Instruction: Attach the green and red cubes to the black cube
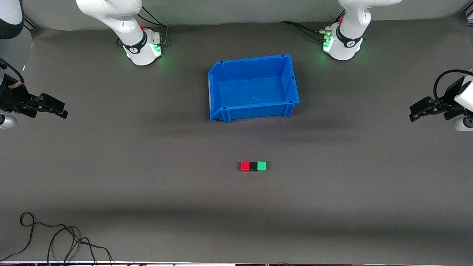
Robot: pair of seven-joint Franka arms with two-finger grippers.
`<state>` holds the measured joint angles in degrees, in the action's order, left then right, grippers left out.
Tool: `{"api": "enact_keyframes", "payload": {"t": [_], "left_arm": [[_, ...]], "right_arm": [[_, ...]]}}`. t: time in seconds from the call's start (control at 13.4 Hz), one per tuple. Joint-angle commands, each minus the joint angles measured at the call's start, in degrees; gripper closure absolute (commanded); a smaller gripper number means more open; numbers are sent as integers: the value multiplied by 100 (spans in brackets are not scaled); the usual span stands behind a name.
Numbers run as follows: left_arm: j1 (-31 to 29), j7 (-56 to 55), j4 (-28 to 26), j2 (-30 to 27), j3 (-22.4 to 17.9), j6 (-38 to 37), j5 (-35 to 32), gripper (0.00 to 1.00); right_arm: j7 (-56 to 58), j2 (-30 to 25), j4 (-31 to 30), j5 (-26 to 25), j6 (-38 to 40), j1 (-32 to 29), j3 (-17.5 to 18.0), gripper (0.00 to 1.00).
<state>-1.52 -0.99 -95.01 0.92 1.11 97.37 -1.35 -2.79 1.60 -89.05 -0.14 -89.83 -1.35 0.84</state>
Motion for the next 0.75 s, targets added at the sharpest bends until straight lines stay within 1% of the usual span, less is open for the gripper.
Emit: {"api": "enact_keyframes", "payload": {"t": [0.0,0.45,0.67], "left_arm": [[47,73,141,58,-14,-86,-32,0],[47,91,246,75,-14,-113,-23,0],[64,82,246,75,-14,-121,-31,0]], "right_arm": [[16,-28,72,137,133,82,-84,0],[16,-10,72,146,133,82,-84,0],[24,-10,64,287,133,82,-92,0]]}}
